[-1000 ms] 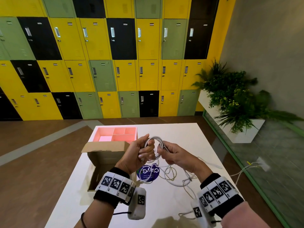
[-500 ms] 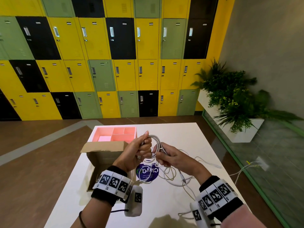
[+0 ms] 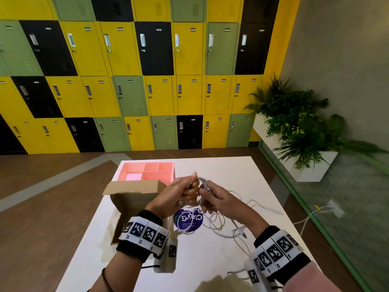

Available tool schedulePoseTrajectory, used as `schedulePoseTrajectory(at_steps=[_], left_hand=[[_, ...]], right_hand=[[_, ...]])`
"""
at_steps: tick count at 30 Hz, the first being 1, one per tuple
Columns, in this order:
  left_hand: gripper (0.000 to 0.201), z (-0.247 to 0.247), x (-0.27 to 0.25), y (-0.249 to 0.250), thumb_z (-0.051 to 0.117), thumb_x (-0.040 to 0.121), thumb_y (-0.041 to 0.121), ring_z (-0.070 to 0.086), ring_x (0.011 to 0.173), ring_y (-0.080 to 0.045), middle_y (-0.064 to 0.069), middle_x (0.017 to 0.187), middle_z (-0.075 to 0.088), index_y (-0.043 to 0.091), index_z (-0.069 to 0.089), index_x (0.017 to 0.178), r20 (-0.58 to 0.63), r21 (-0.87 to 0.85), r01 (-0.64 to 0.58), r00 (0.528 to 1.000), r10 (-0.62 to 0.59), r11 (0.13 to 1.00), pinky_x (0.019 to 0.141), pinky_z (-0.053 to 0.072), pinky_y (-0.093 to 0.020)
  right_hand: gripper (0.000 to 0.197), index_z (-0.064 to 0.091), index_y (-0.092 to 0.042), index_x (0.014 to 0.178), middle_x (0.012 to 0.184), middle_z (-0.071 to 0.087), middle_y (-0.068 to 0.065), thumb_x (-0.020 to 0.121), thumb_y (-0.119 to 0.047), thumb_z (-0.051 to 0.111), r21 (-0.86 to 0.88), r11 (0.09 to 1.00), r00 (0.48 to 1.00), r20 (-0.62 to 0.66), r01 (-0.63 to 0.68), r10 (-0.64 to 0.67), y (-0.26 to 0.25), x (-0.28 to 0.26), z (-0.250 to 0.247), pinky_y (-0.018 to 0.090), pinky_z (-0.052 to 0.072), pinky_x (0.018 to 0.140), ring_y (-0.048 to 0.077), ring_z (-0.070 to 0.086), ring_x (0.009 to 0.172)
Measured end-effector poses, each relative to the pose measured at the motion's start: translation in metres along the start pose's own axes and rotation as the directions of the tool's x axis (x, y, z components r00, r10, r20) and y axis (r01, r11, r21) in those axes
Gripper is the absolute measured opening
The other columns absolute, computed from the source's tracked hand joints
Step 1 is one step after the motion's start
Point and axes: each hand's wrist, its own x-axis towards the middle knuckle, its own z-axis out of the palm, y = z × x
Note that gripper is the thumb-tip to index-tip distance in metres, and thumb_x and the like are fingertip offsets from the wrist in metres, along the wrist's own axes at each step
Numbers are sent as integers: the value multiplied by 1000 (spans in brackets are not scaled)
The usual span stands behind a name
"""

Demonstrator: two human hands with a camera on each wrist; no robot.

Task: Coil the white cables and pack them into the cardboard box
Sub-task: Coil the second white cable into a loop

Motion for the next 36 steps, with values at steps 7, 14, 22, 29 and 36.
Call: schedulePoseTrajectory(at_steps=[7, 14, 22, 29, 36], left_hand=[[33, 1, 2, 4, 46, 96, 37, 23, 48, -8, 7, 56, 28, 13, 47, 74, -42, 243, 34, 999, -24, 969, 48, 25, -20], [38, 0, 2, -12, 53, 90, 41, 57, 74, -11, -3, 84, 55, 6, 51, 105, -163, 528, -105, 961, 222, 843, 74, 51, -34], [26, 2, 9, -21, 29, 103, 28, 47, 56, -2, 2, 68, 45, 10, 45, 92, -240, 706, -117, 889, 391, 699, 63, 46, -30], [25, -10, 7, -14, 30, 103, 27, 50, 62, -16, -6, 70, 46, 14, 40, 84, -222, 765, -127, 868, 444, 631, 58, 50, -21], [28, -10, 5, -17, 29, 102, 32, 45, 60, -10, -1, 70, 45, 15, 40, 83, -155, 775, -100, 927, 341, 624, 60, 45, -28]], right_hand=[[32, 46, -7, 96, 66, 55, 0, 103, -34, 31, -250, 967, 981, -178, 37, -83, 8, 7, 4, 16, 37, 55, 2, 48, 54], [34, 45, -5, 96, 63, 53, -2, 103, -34, 29, -296, 955, 926, -364, -15, -99, 15, 14, 8, 21, 36, 54, 4, 46, 52], [31, 45, -8, 96, 70, 57, 0, 103, -33, 29, -236, 971, 938, -342, -38, -47, 13, 16, 10, 24, 41, 60, 8, 51, 59], [25, 61, -14, 101, 82, 63, -11, 101, -28, 41, -375, 923, 993, -99, -90, 56, 7, 3, -12, 14, 41, 69, 1, 53, 72], [19, 63, -8, 86, 71, 62, 9, 97, -17, 51, -333, 937, 935, -353, -100, -26, 0, 5, -31, 25, 49, 56, 12, 55, 56]])
